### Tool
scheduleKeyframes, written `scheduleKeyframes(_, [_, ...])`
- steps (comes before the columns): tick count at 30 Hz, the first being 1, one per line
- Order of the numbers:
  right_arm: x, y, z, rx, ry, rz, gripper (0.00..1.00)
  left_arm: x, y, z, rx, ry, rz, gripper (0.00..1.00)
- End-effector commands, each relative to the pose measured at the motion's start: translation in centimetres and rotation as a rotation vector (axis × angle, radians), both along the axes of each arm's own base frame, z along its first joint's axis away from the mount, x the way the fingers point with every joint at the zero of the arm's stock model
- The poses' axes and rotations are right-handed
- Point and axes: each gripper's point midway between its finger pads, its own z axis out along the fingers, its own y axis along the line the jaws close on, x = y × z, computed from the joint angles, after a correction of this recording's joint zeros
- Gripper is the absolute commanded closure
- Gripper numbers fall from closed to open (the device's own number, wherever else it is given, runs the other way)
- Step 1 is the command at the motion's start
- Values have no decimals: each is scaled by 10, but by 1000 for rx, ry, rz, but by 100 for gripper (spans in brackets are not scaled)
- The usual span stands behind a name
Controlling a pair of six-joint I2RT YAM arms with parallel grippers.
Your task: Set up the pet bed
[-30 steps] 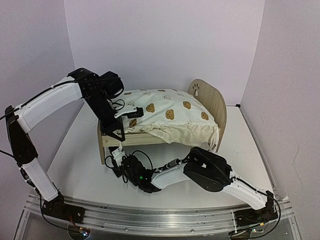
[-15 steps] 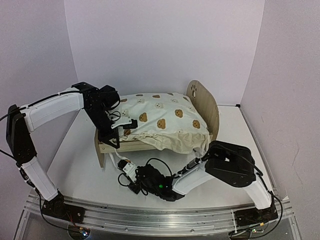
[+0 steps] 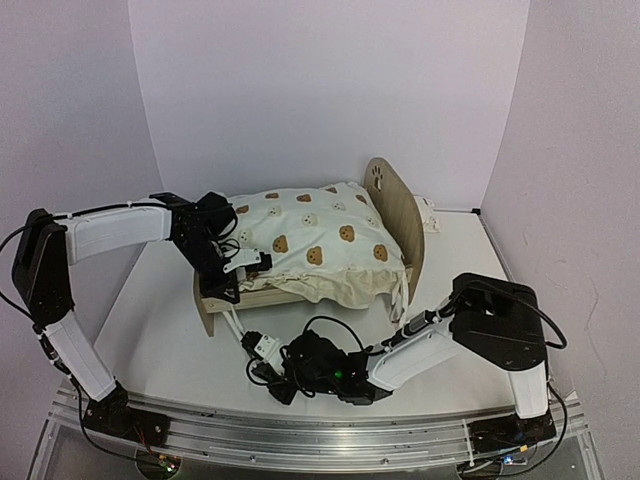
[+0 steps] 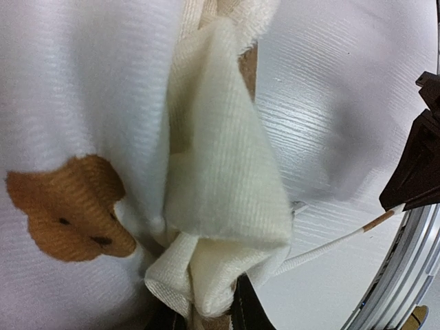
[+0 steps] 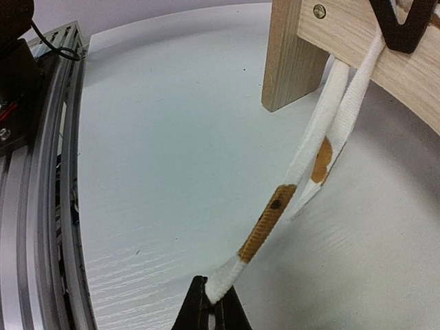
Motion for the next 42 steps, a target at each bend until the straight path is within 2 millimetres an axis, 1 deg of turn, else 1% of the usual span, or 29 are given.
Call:
scheduleKeyframes(1, [-15, 9, 31, 74, 97, 42, 100, 1, 6, -3, -23, -34, 12, 95])
scheduleKeyframes(2, [-17, 10, 33, 78, 112, 48, 100, -3, 5, -3, -32, -24, 1, 88])
scheduleKeyframes(4, [-20, 12, 40, 89, 143, 55, 100, -12, 2, 6, -65, 1, -25, 70])
scheduleKeyframes(6, [-24, 12, 50, 97, 176, 71, 100, -23, -3, 25, -121, 11, -70, 53])
scheduleKeyframes(7, [-26, 12, 54, 96, 197, 85, 100, -29, -5, 36, -152, 11, -98, 47])
scheduleKeyframes(8, [-29, 12, 57, 93, 216, 99, 100, -35, -7, 47, -181, 8, -125, 43])
scheduleKeyframes(9, [-31, 12, 59, 87, 236, 107, 100, -42, -10, 61, -220, -3, -153, 40])
scheduleKeyframes(12, [-42, 12, 66, 74, 286, 163, 100, -61, -11, 92, -304, -40, -243, 34])
scheduleKeyframes(14, [-53, 13, 74, 78, 321, 226, 100, -72, -8, 103, -327, -74, -292, 32])
scheduleKeyframes(15, [-58, 13, 78, 83, 332, 253, 100, -77, -5, 105, -329, -86, -308, 32])
scheduleKeyframes(17, [-66, 14, 87, 99, 354, 300, 100, -89, 3, 104, -324, -108, -348, 31])
scheduleKeyframes(19, [-72, 14, 96, 115, 373, 337, 100, -100, 10, 98, -323, -131, -388, 31])
scheduleKeyframes(21, [-75, 16, 104, 130, 388, 350, 100, -110, 13, 90, -344, -171, -424, 31])
scheduleKeyframes(23, [-75, 18, 108, 140, 403, 348, 100, -122, 12, 83, -400, -202, -451, 28])
scheduleKeyframes(24, [-75, 19, 108, 141, 408, 344, 100, -121, 7, 84, -435, -246, -462, 26])
scheduleKeyframes(25, [-74, 19, 107, 140, 413, 338, 100, -124, 3, 81, -460, -278, -474, 24])
scheduleKeyframes(26, [-73, 19, 105, 137, 416, 327, 100, -122, -1, 78, -478, -322, -476, 22])
scheduleKeyframes(28, [-67, 17, 97, 126, 420, 284, 100, -120, -7, 61, -470, -380, -472, 21])
scheduleKeyframes(31, [-59, 16, 93, 122, 420, 235, 100, -116, -13, 48, -473, -398, -468, 18])
scheduleKeyframes(35, [-56, 23, 100, 151, 443, 243, 100, -126, -18, 41, -501, -407, -547, 17])
scheduleKeyframes(37, [-51, 26, 103, 168, 464, 247, 100, -131, -20, 39, -515, -433, -594, 18])
scheduleKeyframes(39, [-46, 28, 104, 179, 485, 251, 100, -136, -20, 34, -524, -446, -639, 24])
scheduleKeyframes(40, [-44, 28, 104, 184, 489, 249, 100, -140, -20, 30, -525, -438, -655, 28])
scheduleKeyframes(42, [-40, 28, 107, 199, 492, 248, 100, -145, -20, 23, -526, -418, -669, 34])
